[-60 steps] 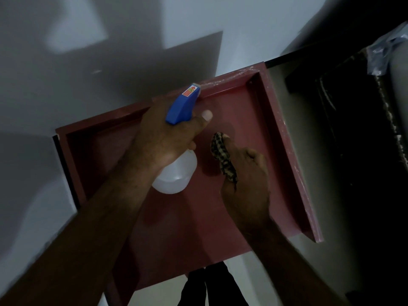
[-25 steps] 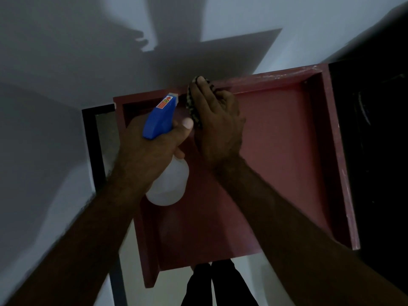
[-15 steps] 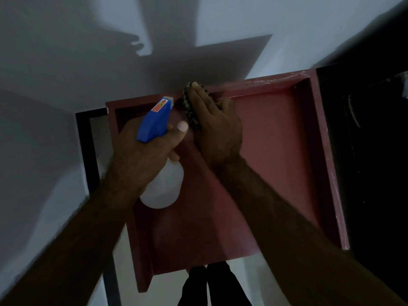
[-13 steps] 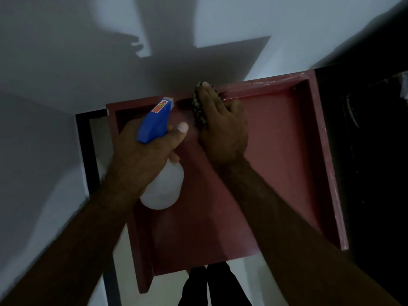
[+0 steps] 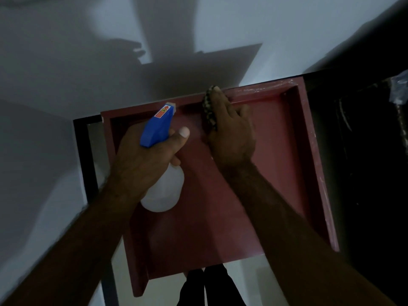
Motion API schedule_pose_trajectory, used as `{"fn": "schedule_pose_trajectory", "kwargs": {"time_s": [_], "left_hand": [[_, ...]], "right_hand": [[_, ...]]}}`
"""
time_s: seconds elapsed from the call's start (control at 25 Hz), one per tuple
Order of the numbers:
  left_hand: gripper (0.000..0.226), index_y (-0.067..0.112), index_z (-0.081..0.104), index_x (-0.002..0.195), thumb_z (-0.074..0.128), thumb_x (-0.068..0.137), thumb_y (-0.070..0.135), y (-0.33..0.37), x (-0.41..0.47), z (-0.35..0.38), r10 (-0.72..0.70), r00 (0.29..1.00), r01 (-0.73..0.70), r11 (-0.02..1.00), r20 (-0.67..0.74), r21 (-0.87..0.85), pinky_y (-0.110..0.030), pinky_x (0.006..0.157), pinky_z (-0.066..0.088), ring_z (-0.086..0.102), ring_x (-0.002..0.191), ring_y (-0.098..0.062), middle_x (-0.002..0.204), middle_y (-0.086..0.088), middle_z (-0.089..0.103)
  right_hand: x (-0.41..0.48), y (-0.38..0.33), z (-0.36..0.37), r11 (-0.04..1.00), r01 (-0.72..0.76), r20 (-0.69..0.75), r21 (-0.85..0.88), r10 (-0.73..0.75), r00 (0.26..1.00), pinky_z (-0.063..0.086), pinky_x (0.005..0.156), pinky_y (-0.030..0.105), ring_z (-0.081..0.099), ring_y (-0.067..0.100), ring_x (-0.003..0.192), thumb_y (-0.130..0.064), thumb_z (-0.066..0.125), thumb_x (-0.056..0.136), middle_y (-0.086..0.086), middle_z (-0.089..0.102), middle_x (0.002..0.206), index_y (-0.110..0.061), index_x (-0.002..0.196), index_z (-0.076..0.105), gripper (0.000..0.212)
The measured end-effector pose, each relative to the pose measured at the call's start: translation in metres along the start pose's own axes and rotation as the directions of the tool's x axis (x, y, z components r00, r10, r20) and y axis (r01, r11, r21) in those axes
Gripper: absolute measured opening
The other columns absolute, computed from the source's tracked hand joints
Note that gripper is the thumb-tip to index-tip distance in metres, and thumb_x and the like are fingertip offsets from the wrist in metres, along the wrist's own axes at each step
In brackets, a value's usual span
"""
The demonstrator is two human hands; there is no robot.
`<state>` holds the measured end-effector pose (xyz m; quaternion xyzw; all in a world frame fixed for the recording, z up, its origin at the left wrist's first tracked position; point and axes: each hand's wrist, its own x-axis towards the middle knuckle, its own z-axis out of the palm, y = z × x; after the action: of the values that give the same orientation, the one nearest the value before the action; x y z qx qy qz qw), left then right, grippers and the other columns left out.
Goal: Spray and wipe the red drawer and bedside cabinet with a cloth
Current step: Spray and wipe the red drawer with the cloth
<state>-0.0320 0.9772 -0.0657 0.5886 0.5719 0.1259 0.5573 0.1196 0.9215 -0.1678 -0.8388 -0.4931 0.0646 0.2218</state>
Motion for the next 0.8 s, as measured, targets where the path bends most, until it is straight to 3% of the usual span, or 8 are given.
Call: {"fn": "schedule_pose_trajectory", "kwargs": {"time_s": [0.08, 0.2, 0.32, 0.4, 0.48, 0.56, 0.8], "left_hand": [[0.029, 0.013, 0.068, 0.087, 0.073, 0.09, 0.041, 0.0, 0.002, 0.004, -0.015, 1.0, 0.016, 1.0, -0.017, 0.022, -0.013, 0.059, 0.049, 0.069, 0.059, -0.005, 0.066, 0.003, 0.072], [0.027, 0.017, 0.063, 0.082, 0.072, 0.09, 0.041, 0.0, 0.006, 0.01, -0.004, 1.0, 0.005, 0.999, -0.022, 0.036, -0.006, 0.051, 0.044, 0.064, 0.052, 0.0, 0.057, 0.014, 0.067], [0.036, 0.01, 0.067, 0.089, 0.072, 0.09, 0.045, 0.005, 0.008, 0.016, -0.018, 1.0, 0.018, 0.998, 0.001, 0.059, -0.017, 0.061, 0.051, 0.069, 0.057, -0.009, 0.063, 0.0, 0.072], [0.039, 0.006, 0.068, 0.091, 0.072, 0.09, 0.045, 0.006, 0.011, 0.019, -0.024, 1.0, 0.023, 0.998, 0.005, 0.065, -0.017, 0.063, 0.052, 0.071, 0.06, -0.012, 0.067, -0.009, 0.072], [0.039, 0.006, 0.069, 0.089, 0.072, 0.09, 0.044, 0.009, 0.012, 0.022, -0.024, 1.0, 0.024, 0.998, -0.003, 0.066, -0.006, 0.057, 0.047, 0.07, 0.059, -0.009, 0.067, -0.011, 0.072], [0.038, 0.008, 0.068, 0.089, 0.072, 0.09, 0.046, 0.011, 0.014, 0.025, -0.031, 1.0, 0.031, 0.996, -0.004, 0.089, -0.003, 0.055, 0.043, 0.069, 0.059, -0.006, 0.066, -0.009, 0.072], [0.04, 0.011, 0.068, 0.086, 0.072, 0.087, 0.051, 0.015, 0.018, 0.037, -0.05, 0.999, 0.049, 0.99, 0.002, 0.134, -0.018, 0.063, 0.045, 0.07, 0.06, -0.007, 0.064, -0.002, 0.072]], "right_hand": [[-0.002, -0.002, 0.004, 0.998, -0.055, 0.015, 0.044, 0.054, 0.998, 0.052, 0.082, 0.042, 0.055, 0.031, 0.105, -0.014, 0.071, 0.088, -0.005, 0.045, 0.161, -0.021, 0.158, 0.043, 0.075], [-0.005, -0.015, 0.009, 0.99, 0.113, 0.046, 0.086, -0.118, 0.992, 0.048, 0.07, 0.036, 0.056, 0.03, 0.094, -0.012, 0.068, 0.092, 0.002, 0.05, 0.158, -0.016, 0.154, 0.05, 0.064], [0.002, 0.001, 0.004, 0.976, 0.208, 0.016, 0.067, -0.21, 0.978, 0.039, 0.069, 0.029, 0.057, 0.027, 0.088, -0.009, 0.068, 0.093, 0.001, 0.057, 0.152, -0.016, 0.149, 0.057, 0.057], [0.004, 0.02, -0.003, 0.995, 0.097, -0.009, 0.025, -0.096, 0.995, 0.045, 0.072, 0.032, 0.057, 0.027, 0.092, -0.009, 0.073, 0.088, -0.002, 0.059, 0.15, -0.02, 0.152, 0.054, 0.068], [0.004, 0.029, -0.009, 0.997, -0.058, -0.041, 0.044, 0.06, 0.997, 0.049, 0.073, 0.036, 0.057, 0.028, 0.094, -0.011, 0.078, 0.077, -0.003, 0.063, 0.144, -0.024, 0.154, 0.049, 0.083], [0.003, 0.026, -0.009, 0.992, -0.098, -0.04, 0.083, 0.101, 0.994, 0.048, 0.072, 0.036, 0.056, 0.029, 0.094, -0.012, 0.077, 0.076, -0.001, 0.063, 0.144, -0.022, 0.155, 0.047, 0.086], [0.007, 0.025, -0.006, 0.987, 0.133, 0.004, 0.09, -0.134, 0.991, 0.037, 0.067, 0.027, 0.054, 0.024, 0.085, -0.012, 0.077, 0.088, 0.001, 0.056, 0.153, -0.015, 0.15, 0.055, 0.066]]}}
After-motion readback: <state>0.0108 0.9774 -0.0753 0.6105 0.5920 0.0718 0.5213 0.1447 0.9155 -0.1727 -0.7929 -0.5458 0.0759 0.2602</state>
